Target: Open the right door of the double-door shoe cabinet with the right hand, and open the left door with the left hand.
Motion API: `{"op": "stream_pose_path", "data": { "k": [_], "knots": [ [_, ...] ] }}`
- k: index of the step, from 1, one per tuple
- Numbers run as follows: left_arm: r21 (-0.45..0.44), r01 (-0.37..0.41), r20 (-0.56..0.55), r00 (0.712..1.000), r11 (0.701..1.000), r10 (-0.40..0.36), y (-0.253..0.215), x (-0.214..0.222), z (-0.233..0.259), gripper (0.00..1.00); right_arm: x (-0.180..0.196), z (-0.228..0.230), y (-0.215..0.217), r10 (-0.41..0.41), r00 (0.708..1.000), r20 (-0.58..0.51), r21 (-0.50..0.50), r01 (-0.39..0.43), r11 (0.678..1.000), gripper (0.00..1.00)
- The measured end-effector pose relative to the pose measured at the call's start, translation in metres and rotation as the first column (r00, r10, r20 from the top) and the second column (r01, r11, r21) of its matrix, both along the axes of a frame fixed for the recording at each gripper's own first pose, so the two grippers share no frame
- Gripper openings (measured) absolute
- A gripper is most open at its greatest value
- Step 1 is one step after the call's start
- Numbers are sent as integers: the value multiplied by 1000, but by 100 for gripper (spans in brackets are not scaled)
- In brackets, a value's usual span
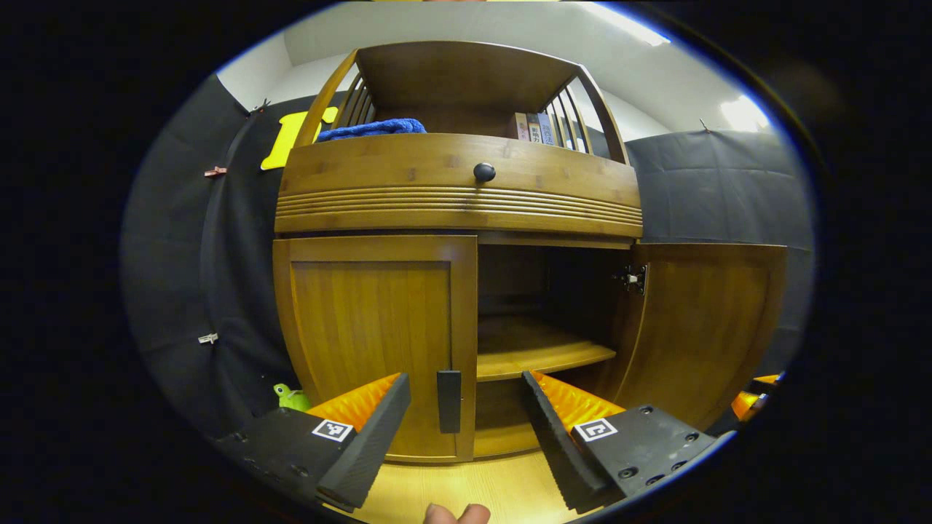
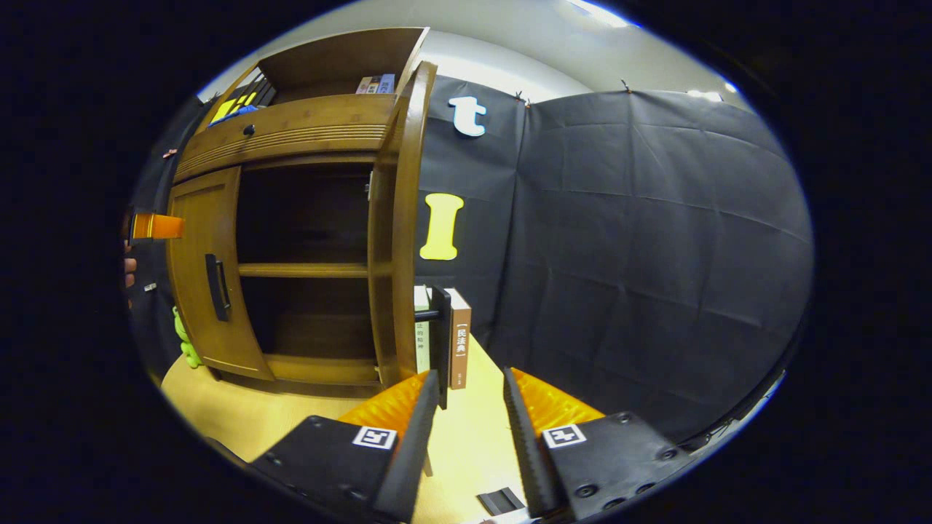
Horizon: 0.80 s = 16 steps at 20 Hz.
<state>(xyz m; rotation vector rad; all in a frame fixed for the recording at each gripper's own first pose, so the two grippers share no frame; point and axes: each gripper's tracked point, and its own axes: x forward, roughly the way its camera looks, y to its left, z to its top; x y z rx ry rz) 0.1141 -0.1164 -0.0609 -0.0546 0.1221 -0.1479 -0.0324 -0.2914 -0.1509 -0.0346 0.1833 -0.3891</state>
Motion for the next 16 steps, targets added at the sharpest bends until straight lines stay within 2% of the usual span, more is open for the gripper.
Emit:
{"op": "stream_pose_path", "data": {
  "k": [4,6,7,9,12,16],
  "knots": [
    [23,13,36,999,1000,-14,-1,6,0,92,-30,26,-8,-96,992,78,-2,96,995,99],
    [21,19,55,998,1000,-20,0,8,0,92,-39,39,1,-109,988,112,16,108,994,99],
    [13,19,56,998,1000,-19,2,8,-4,97,-42,41,9,-105,988,115,26,103,994,95],
    [4,16,47,999,1000,-16,4,13,-12,95,-44,46,27,-85,990,116,34,81,996,99],
    [11,10,44,999,1000,-10,5,21,-30,92,-37,64,69,-4,990,140,97,-10,995,99],
    [59,8,15,1000,998,-9,3,33,-65,95,-20,79,101,84,983,162,78,-98,992,99]
  ]
}}
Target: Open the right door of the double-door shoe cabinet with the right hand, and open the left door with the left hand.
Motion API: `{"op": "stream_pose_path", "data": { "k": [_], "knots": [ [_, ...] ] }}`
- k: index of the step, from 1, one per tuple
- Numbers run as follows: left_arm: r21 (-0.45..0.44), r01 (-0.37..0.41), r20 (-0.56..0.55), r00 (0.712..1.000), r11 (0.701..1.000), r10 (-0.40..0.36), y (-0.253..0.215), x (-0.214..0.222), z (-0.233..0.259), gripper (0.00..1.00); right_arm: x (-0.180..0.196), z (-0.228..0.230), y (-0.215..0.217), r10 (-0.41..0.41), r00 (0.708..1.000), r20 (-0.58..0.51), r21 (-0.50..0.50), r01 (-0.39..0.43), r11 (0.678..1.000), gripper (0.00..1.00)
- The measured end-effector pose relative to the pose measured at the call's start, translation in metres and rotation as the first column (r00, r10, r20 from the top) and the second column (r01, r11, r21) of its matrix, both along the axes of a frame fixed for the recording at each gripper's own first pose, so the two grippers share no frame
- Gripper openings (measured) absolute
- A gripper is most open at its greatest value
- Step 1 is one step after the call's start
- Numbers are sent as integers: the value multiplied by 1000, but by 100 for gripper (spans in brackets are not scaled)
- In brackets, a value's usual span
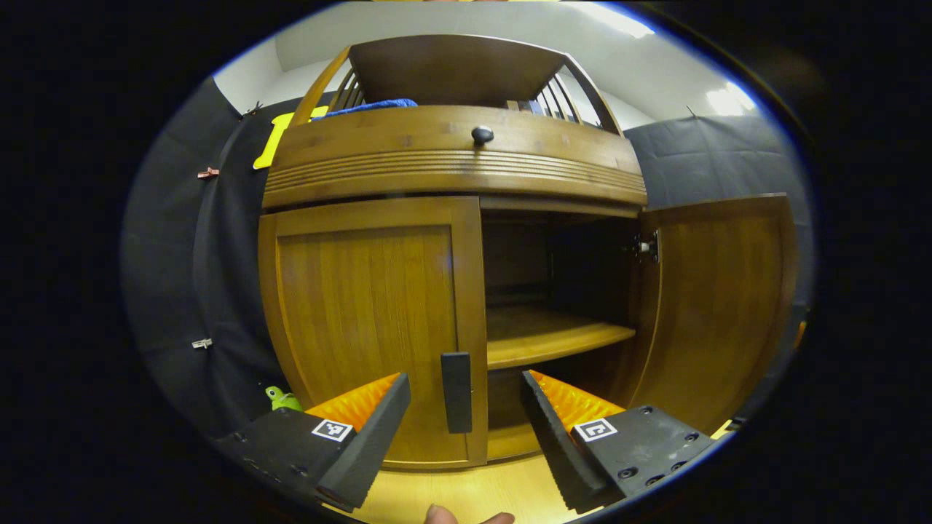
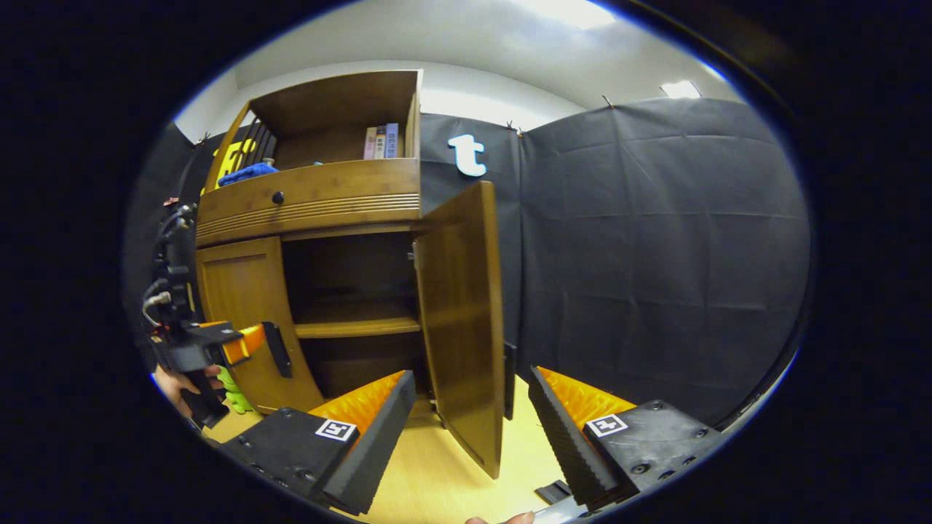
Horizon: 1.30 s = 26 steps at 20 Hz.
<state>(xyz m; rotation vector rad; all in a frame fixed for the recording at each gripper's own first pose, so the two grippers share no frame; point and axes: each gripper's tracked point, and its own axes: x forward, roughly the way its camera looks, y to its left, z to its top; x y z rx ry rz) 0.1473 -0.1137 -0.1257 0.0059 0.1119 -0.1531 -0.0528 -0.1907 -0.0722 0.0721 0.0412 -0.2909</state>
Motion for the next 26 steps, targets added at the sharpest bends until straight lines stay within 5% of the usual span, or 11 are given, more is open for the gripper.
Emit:
{"op": "stream_pose_path", "data": {
  "k": [9,15,26],
  "knots": [
    [5,-89,-80,993,996,89,-1,58,-57,76,38,10,43,165,986,-16,0,-165,986,100],
    [2,-149,-87,985,989,149,0,92,-71,45,54,7,51,237,971,-31,-55,-239,969,94],
    [-22,-139,-153,979,990,134,3,83,-73,28,47,1,44,218,975,-51,-30,-220,975,98]
  ]
}}
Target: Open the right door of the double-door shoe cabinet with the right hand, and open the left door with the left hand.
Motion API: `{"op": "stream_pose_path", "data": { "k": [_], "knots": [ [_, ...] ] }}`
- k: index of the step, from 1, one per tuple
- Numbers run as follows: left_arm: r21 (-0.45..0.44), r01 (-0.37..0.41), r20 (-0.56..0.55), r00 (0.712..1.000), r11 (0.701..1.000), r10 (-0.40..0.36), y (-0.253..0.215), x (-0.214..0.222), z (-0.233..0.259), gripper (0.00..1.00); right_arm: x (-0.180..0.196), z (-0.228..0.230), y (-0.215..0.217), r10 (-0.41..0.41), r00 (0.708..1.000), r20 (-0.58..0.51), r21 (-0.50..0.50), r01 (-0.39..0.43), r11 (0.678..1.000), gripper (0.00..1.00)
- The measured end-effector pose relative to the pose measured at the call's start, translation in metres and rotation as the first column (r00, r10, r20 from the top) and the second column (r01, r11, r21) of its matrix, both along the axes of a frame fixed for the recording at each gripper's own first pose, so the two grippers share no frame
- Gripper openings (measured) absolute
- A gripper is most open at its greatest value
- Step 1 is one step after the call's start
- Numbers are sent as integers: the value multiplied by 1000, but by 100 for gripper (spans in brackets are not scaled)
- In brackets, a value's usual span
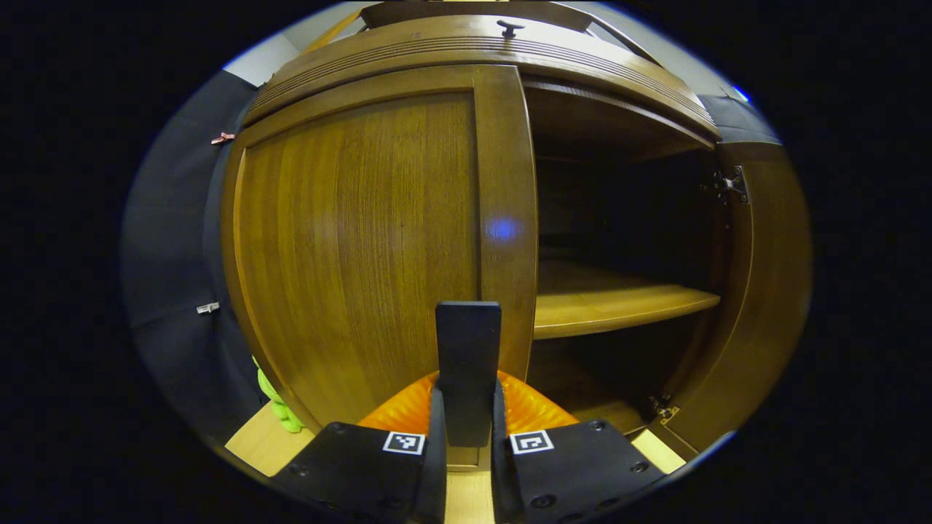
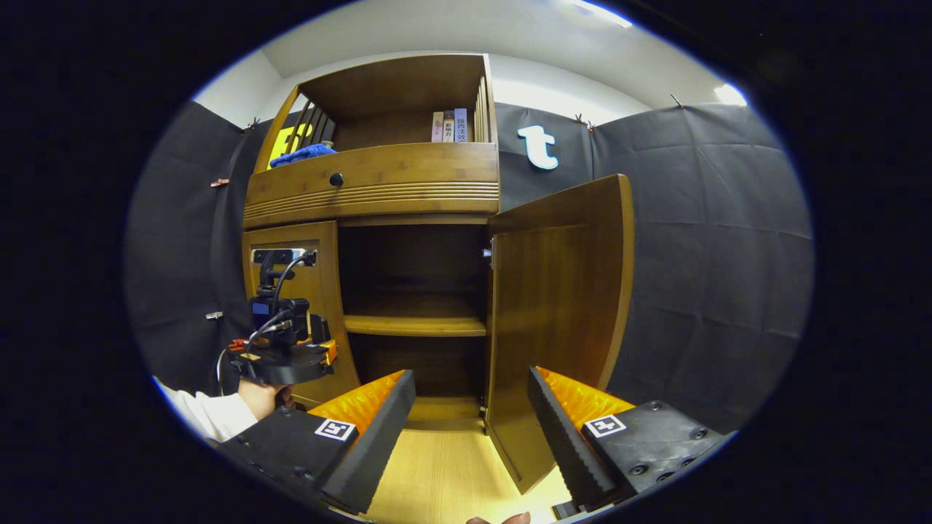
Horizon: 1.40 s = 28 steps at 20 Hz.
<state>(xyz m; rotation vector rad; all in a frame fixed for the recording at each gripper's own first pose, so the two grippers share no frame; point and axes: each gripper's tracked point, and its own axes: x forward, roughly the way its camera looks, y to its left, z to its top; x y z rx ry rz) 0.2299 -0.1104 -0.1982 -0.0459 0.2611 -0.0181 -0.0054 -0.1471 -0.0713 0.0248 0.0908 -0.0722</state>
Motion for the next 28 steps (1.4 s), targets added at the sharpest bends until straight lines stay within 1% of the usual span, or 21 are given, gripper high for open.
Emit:
{"op": "stream_pose_path", "data": {
  "k": [2,3,4,7,8,9,10,13,17,21,23,24,26,28],
  "knots": [
    [3,15,0,1000,1000,-15,4,-23,-1,27,-5,4,3,-7,1000,10,7,7,1000,98],
    [4,23,-4,1000,1000,-23,6,-30,-1,25,-9,6,5,-11,1000,16,12,10,1000,98],
    [1,32,-5,999,999,-32,10,-40,0,27,-11,8,8,-14,1000,21,16,13,1000,98],
    [-4,58,-12,998,998,-58,22,-76,1,26,-20,13,19,-21,999,33,22,21,1000,98],
    [-1,62,-13,998,998,-62,28,-86,2,26,-24,13,23,-22,999,35,24,21,999,94],
    [-1,61,-15,998,998,-61,35,-98,1,25,-28,15,28,-22,999,37,26,22,999,94],
    [-3,58,-17,998,998,-58,43,-109,2,25,-31,15,33,-22,999,40,27,21,999,98],
    [-2,49,-16,999,999,-49,69,-142,1,26,-42,16,50,-20,999,38,32,18,999,98],
    [-6,39,-22,999,999,-39,110,-176,0,23,-53,17,72,-23,999,43,35,22,999,98],
    [-12,21,-15,1000,1000,-21,155,-199,-4,20,-57,19,99,-16,999,46,37,14,999,98],
    [-25,3,-15,1000,1000,-3,180,-207,-5,18,-59,17,112,-8,999,43,42,6,999,98],
    [-23,-9,-10,1000,1000,9,194,-210,-5,15,-58,17,118,-5,999,42,45,3,999,98],
    [-7,-22,-1,1000,1000,22,218,-215,-8,11,-59,17,131,3,999,44,41,-4,999,98],
    [-16,-24,5,1000,1000,24,238,-213,-10,10,-59,18,142,10,999,47,31,-12,999,100]
  ]
}}
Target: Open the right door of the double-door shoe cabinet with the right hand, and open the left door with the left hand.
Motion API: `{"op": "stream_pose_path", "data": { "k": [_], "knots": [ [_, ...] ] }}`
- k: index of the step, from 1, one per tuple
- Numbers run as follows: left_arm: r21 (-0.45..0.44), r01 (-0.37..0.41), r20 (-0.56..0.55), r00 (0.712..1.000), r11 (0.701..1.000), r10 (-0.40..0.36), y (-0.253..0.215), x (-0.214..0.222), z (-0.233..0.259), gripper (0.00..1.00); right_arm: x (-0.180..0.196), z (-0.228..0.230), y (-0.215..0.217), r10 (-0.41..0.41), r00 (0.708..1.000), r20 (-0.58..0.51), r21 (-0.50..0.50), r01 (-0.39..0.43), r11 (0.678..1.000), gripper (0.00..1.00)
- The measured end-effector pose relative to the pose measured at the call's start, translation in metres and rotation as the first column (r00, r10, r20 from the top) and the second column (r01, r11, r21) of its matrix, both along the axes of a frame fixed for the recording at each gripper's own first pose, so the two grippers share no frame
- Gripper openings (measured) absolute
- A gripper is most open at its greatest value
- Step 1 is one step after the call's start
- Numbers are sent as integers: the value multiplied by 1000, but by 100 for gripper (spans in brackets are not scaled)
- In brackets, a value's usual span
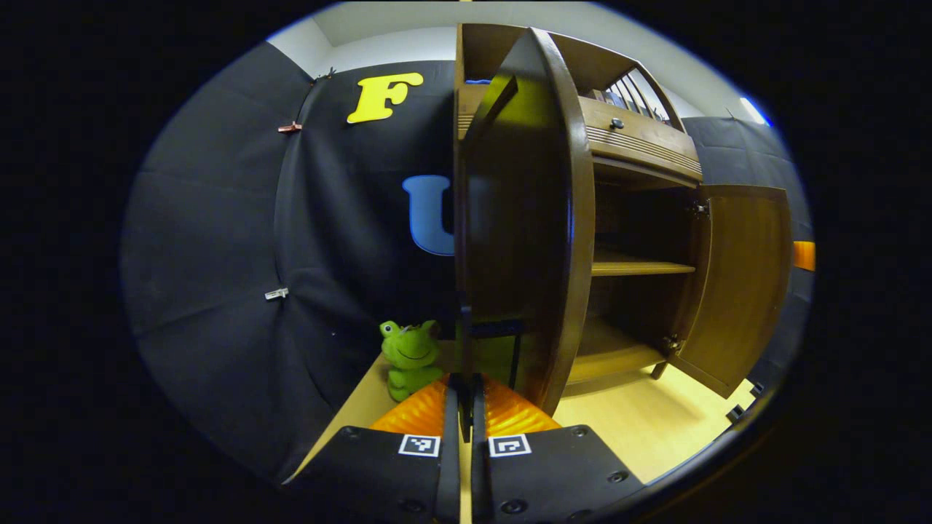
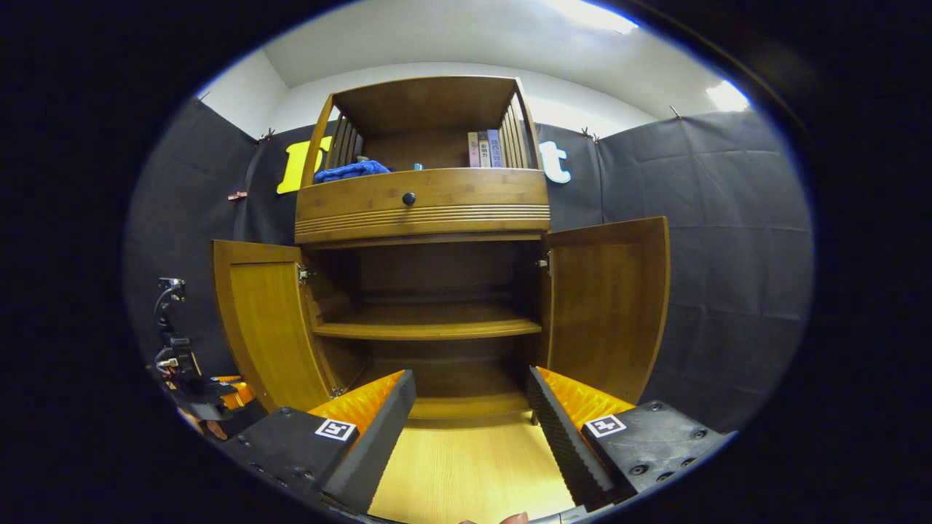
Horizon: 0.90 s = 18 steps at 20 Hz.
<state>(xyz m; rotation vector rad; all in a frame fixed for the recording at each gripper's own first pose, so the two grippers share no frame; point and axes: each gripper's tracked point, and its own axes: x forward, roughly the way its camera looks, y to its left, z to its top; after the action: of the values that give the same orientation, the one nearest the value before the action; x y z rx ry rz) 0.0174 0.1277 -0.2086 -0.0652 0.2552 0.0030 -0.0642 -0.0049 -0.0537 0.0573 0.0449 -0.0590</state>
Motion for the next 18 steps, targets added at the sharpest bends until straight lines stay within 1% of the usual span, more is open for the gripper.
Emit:
{"op": "stream_pose_path", "data": {
  "k": [1,2,3,6,7,8,9,10,13,15,18],
  "knots": [
    [-17,11,3,1000,1000,-10,6,-3,1,10,0,-1,4,1,1000,2,-4,-1,1000,98],
    [-33,34,8,999,999,-33,7,-2,1,6,-2,-1,7,-1,1000,3,-5,1,1000,98],
    [-37,59,13,998,998,-59,6,-5,0,6,-2,-1,9,-3,1000,2,-5,3,1000,98],
    [-12,101,29,994,995,-101,5,-5,2,7,-3,-4,13,-19,1000,6,-5,19,1000,98],
    [-17,109,31,994,994,-108,5,-5,1,7,-4,-5,14,-25,1000,5,-5,25,1000,100],
    [-27,115,28,993,993,-114,5,-5,0,8,-3,-7,15,-30,1000,5,-5,30,1000,98],
    [-35,120,24,993,992,-119,6,-6,-1,6,-3,-8,15,-36,999,3,-6,36,999,98],
    [-40,127,24,992,991,-126,6,-6,-1,9,-2,-8,16,-40,999,0,-8,40,999,98],
    [-42,133,23,991,990,-133,6,-7,-2,9,1,-13,17,-47,999,-15,-11,46,999,98],
    [-39,116,18,993,992,-116,8,-7,-3,8,1,-12,15,-51,999,-17,-14,51,999,98],
    [-17,89,24,996,996,-89,11,-12,0,15,3,-15,14,-51,999,-16,-14,51,999,98]
  ]
}}
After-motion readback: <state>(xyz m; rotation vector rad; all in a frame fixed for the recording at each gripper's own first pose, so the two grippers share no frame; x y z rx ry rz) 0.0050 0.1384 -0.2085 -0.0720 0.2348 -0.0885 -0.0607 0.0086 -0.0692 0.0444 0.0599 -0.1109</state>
